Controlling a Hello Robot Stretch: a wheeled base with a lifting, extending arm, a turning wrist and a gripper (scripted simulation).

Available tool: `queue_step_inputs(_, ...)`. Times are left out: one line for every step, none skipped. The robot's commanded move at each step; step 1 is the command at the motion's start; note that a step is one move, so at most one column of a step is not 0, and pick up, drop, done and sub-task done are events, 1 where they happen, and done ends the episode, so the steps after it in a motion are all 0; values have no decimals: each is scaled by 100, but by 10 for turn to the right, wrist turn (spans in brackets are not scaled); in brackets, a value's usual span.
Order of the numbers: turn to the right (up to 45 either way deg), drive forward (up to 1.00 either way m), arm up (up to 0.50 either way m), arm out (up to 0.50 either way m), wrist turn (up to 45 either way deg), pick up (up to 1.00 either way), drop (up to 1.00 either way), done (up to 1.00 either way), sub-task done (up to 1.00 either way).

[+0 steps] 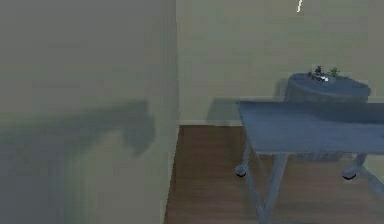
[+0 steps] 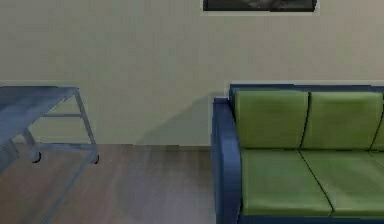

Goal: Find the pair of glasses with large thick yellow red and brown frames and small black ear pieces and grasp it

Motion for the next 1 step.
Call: queue_step_inputs(0, 100, 0, 0, 0, 0, 0, 0, 0)
